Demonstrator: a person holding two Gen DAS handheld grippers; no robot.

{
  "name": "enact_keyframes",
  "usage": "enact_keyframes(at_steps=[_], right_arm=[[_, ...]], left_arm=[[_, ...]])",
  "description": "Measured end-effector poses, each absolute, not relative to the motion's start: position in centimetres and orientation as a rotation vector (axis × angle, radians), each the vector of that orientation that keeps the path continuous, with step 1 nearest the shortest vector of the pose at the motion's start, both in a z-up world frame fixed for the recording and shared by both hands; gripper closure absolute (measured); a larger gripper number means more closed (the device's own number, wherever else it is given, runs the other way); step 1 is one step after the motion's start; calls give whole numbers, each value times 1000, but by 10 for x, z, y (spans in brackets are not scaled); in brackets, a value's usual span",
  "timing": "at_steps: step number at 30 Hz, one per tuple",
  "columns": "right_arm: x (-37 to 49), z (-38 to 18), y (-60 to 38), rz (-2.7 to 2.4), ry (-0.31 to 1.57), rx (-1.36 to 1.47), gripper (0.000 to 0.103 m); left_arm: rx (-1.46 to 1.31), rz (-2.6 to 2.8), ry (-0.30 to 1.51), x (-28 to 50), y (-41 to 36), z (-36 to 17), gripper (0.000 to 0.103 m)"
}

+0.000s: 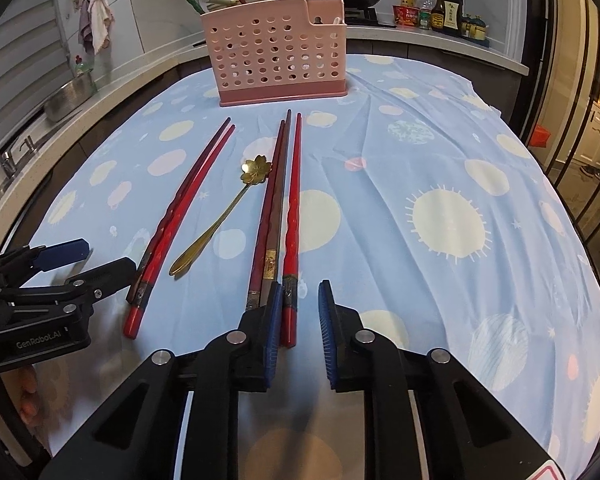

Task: Organize utensils
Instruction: 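Grasp a red chopstick with the right tool while the left tool grasps a dark-red chopstick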

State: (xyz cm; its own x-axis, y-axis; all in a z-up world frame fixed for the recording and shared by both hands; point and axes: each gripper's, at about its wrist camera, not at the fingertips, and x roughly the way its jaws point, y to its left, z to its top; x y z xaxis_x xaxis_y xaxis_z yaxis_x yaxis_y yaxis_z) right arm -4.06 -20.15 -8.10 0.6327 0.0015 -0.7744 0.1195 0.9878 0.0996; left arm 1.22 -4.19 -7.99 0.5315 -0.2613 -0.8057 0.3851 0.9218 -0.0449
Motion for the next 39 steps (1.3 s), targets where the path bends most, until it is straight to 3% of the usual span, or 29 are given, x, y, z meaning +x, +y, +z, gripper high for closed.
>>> enact_keyframes(at_steps=[15,22,25,29,31,33,36,39], right_arm=[[-41,-85,-203,-66,876,144,93],[-41,-86,-205,-66,874,151,94],[-41,-86,-205,-66,873,146,94],[-42,-85,-207,-62,872,153,96],[-43,-85,-207,-62,873,161,96],[-45,-84,-209,-59,872,169,96],[-48,-80,-210,-59,862,176,96],[-52,-75,-212,-61,848,179,96]], left_arm=[[157,-403,928,12,-50,-84,29],[185,-377,908,13,-49,-84,40],[183,-374,905,13,-48,-83,49],[162,-404,915,13,-46,-80,69],[154,-423,921,12,-46,-80,74],[144,-448,931,11,-46,-79,89],[106,-483,952,9,-45,-79,95],[95,-488,956,7,-44,-77,95]])
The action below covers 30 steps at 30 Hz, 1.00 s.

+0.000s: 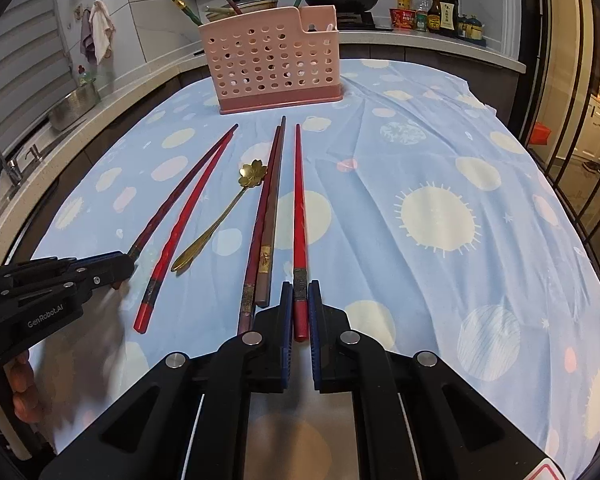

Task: Organize utensils
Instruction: 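Grasp a red chopstick with the right tool while the left tool grasps a dark-red chopstick, then lift both red chopsticks and lower them into the pink holder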

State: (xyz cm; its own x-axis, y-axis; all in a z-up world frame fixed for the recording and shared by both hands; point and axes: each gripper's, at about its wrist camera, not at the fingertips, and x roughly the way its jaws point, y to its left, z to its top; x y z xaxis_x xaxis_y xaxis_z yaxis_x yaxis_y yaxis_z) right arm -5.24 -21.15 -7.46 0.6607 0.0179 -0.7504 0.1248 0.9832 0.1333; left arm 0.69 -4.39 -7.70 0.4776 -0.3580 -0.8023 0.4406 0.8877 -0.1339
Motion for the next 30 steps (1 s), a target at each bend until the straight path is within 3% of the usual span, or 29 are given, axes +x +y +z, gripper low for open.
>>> enact_keyframes(at_steps=[15,30], right_arm=[[-66,19,-230,-57,606,182,96],[-12,102,-258,-25,443,203,96]], left_arm=[[36,-518,738,2,-33,18,95],[63,-491,519,62,-53,110,96]])
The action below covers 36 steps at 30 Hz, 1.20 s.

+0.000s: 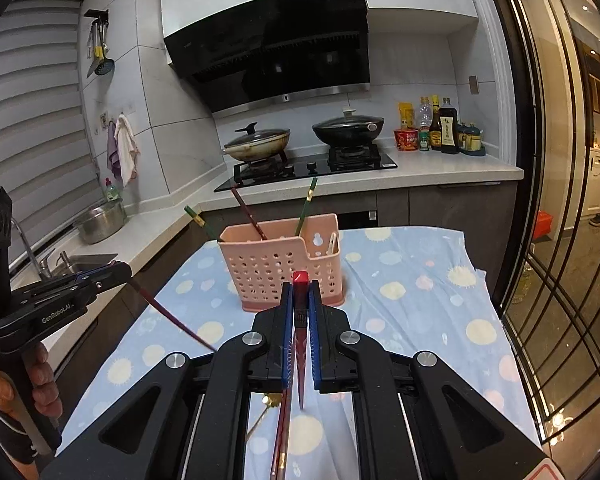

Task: Organize utensils
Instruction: 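Lift both red chopsticks and lower them into the pink holder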

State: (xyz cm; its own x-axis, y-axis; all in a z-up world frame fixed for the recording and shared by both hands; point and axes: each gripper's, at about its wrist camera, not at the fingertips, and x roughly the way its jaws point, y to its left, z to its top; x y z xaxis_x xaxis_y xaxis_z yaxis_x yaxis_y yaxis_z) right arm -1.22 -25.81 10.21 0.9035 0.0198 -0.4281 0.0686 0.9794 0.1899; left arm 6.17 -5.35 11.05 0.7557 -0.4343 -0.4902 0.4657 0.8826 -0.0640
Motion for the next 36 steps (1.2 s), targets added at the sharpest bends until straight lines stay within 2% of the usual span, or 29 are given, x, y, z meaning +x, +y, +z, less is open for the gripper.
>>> enact_keyframes(at_steps=[16,22,30,36], right_arm=[[83,202,-261,9,261,159,96],[136,227,-261,-11,223,152,96],[186,224,-261,-9,234,187,96],[207,180,-255,-5,332,172,96]], left_arm=[[83,-477,274,121,-89,216,96],[83,-465,246,164,-99,241,96],[83,-456,270,202,-106,234,96],[85,-458,321,215,-109,210,96]])
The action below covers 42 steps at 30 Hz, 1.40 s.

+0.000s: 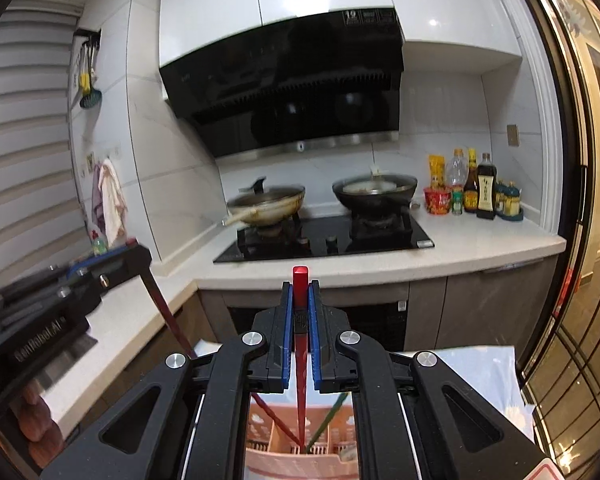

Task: Organize utensils
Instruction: 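Lift both red chopsticks and lower them into the pink holder, then open both tools and move them back to the remaining utensils, then grasp the red chopstick with the left tool while the right tool grasps a dark-red chopstick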

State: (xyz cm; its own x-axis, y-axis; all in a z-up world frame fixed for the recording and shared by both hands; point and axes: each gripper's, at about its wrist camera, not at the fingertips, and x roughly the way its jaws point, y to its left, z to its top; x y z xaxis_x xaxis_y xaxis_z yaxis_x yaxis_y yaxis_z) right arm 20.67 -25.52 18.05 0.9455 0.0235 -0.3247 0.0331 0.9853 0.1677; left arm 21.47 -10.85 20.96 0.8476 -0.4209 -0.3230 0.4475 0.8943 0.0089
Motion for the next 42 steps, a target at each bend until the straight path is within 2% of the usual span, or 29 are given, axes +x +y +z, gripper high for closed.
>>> enact_keyframes(at_steps=[2,4,5,9,14,24,34,42], right_arm=[[210,166,-255,-11,367,171,96],[208,157,-255,-18,377,176,89],[205,156,-257,-21,378,177,87],[186,159,-259,-34,355,174,77],[152,156,-256,-54,337,147,64],[60,96,-236,-64,459,64,61],[-18,2,-220,-50,688,126,61],[-36,-49,-212,-55,809,170,61]], left_arm=[[79,-457,346,216,-106,200,95],[71,-452,360,216,-103,195,94],[69,-445,366,215,-101,193,89],[55,-409,359,205,-94,192,52],[59,-393,345,179,-83,188,40],[87,-386,425,110,-61,135,28],[134,-404,646,52,-57,35,28],[151,-430,784,24,-60,-22,28]])
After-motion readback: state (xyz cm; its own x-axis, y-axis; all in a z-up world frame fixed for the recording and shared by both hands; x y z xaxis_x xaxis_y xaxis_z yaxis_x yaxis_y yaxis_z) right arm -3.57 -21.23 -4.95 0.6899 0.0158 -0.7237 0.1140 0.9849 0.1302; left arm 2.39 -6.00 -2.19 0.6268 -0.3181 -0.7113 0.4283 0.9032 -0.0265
